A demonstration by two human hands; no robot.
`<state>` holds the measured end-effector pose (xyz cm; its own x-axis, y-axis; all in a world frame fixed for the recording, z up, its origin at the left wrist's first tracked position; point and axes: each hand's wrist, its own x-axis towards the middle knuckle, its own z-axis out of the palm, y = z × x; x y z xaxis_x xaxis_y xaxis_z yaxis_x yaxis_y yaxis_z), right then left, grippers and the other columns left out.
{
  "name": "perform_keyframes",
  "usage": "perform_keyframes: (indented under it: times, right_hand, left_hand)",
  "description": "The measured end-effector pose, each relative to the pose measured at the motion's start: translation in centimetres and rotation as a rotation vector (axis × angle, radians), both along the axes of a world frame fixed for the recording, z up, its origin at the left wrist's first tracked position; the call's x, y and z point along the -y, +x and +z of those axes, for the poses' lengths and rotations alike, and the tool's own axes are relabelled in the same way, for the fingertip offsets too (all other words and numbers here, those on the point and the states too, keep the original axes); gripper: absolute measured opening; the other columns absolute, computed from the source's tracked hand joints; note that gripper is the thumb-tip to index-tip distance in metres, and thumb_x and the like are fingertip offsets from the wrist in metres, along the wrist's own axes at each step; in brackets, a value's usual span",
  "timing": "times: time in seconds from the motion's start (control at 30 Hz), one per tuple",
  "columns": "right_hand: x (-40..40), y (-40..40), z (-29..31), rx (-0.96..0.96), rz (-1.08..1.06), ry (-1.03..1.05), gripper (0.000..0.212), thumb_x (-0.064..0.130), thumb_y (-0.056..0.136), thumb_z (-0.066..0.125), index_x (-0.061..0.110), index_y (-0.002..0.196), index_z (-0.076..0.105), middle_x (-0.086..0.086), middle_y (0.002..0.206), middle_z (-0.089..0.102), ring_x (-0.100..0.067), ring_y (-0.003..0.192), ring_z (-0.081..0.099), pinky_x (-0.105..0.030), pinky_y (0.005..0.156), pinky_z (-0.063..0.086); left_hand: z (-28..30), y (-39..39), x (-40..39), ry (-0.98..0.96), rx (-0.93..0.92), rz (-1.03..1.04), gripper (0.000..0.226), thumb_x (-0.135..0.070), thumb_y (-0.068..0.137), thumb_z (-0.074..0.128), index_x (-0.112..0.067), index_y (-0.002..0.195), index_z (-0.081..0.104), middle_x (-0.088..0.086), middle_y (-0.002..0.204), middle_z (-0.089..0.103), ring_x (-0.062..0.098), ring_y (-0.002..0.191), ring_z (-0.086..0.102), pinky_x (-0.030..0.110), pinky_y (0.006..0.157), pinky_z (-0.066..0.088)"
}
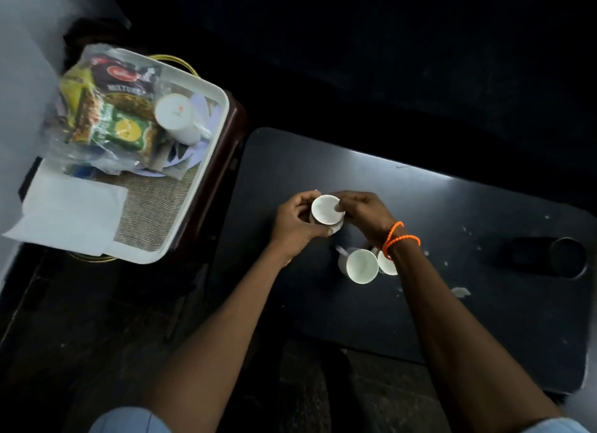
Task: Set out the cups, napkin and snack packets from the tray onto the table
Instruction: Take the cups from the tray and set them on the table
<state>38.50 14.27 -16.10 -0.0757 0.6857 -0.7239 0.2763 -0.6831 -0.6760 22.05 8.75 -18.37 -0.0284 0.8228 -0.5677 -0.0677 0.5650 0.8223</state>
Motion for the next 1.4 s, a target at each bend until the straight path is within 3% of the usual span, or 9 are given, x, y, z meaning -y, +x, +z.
perform_keyframes:
  times: [0.2, 0.33, 0.47, 0.73, 0.83, 1.07, 1.27, 1.33, 1.4]
  right_hand:
    - [1.2, 3.2, -1.6, 0.119, -0.093, -0.003, 0.027, 0.010, 0.090, 0.060, 0.004, 0.109, 0.079, -0.016, 0.115, 0.077, -0.036, 0.115, 0.069, -0.053, 0.107, 0.051]
    - [2.5, 3.8, -2.1, 0.138, -0.190, 0.017, 0.028, 0.024, 0.086, 0.063, 0.005, 0.096, 0.081, -0.021, 0.102, 0.078, -0.037, 0.098, 0.073, -0.057, 0.094, 0.058]
    - [3.1, 4.0, -1.4, 0.159, -0.215, 0.056, 0.054, 0.045, 0.091, 0.064, -0.008, 0.089, 0.070, -0.022, 0.074, 0.065, -0.022, 0.072, 0.056, -0.041, 0.070, 0.049]
    - [2.8, 4.0, 0.0, 0.318, 0.038, 0.109, 0.079, 0.064, 0.100, 0.043, -0.010, 0.100, 0.070, -0.033, 0.100, 0.071, -0.032, 0.078, 0.066, -0.048, 0.080, 0.054]
    - [2.3, 3.4, 0.5, 0.357, 0.022, 0.118, 0.073, 0.067, 0.099, 0.041, 0.006, 0.101, 0.079, -0.019, 0.099, 0.078, -0.034, 0.092, 0.071, -0.047, 0.089, 0.056]
    - [-0.9, -2.2, 1.5, 0.311, -0.009, 0.193, 0.064, 0.075, 0.089, 0.045, 0.022, 0.090, 0.080, -0.001, 0.098, 0.080, -0.022, 0.097, 0.073, -0.046, 0.098, 0.056]
    - [-4.5, -12.2, 1.7, 0.177, 0.092, 0.279, 0.071, 0.069, 0.091, 0.049, 0.002, 0.082, 0.071, -0.013, 0.082, 0.077, -0.029, 0.087, 0.073, -0.044, 0.085, 0.057]
    - [-5.2, -15.6, 2.3, 0.165, 0.162, 0.368, 0.055, 0.059, 0.093, 0.053, 0.011, 0.069, 0.065, -0.001, 0.067, 0.067, -0.019, 0.072, 0.063, -0.032, 0.071, 0.048]
    - [-6.1, -18.8, 3.1, 0.175, 0.225, 0.465, 0.026, 0.040, 0.093, 0.061, 0.020, 0.084, 0.075, 0.000, 0.083, 0.073, -0.016, 0.083, 0.066, -0.026, 0.075, 0.045]
  left_hand:
    - [-1.6, 3.2, 0.0, 0.073, -0.136, -0.138, 0.075, 0.013, 0.058, 0.091, -0.008, 0.126, 0.067, 0.007, 0.129, 0.073, 0.016, 0.110, 0.070, 0.026, 0.092, 0.057]
    - [-1.9, 3.8, 0.3, 0.148, -0.193, -0.204, 0.070, 0.007, 0.060, 0.093, -0.010, 0.124, 0.069, 0.004, 0.126, 0.073, 0.016, 0.112, 0.071, 0.026, 0.094, 0.059]
    - [-2.0, 4.6, 0.6, 0.192, -0.219, -0.218, 0.060, 0.019, 0.068, 0.079, -0.004, 0.123, 0.070, 0.010, 0.127, 0.068, 0.015, 0.111, 0.072, 0.022, 0.097, 0.057]
    - [-2.1, 4.6, 1.3, 0.108, -0.196, -0.218, 0.049, 0.022, 0.083, 0.052, -0.008, 0.117, 0.072, 0.009, 0.125, 0.072, 0.015, 0.113, 0.072, 0.019, 0.098, 0.055]
    - [-2.0, 3.8, 1.2, 0.088, -0.207, -0.224, 0.050, 0.019, 0.083, 0.050, -0.012, 0.114, 0.074, 0.000, 0.116, 0.075, 0.010, 0.109, 0.072, 0.014, 0.095, 0.055]
    - [-0.7, -2.5, -1.7, 0.067, -0.378, 0.135, 0.032, 0.004, 0.088, 0.065, -0.023, 0.102, 0.075, -0.008, 0.094, 0.075, -0.010, 0.079, 0.067, 0.008, 0.079, 0.049]
    - [3.0, -11.7, -4.5, 0.227, -0.631, 0.418, 0.028, -0.004, 0.087, 0.061, -0.019, 0.105, 0.076, -0.005, 0.095, 0.075, 0.007, 0.076, 0.067, 0.016, 0.077, 0.053]
    - [3.8, -14.0, -5.3, 0.235, -0.640, 0.510, 0.028, -0.002, 0.086, 0.062, -0.015, 0.110, 0.071, -0.001, 0.100, 0.072, 0.004, 0.077, 0.064, 0.014, 0.074, 0.052]
    - [4.2, -15.6, -6.1, 0.208, -0.638, 0.567, 0.030, -0.001, 0.086, 0.067, -0.007, 0.116, 0.066, 0.006, 0.108, 0.068, 0.002, 0.080, 0.063, 0.012, 0.072, 0.052]
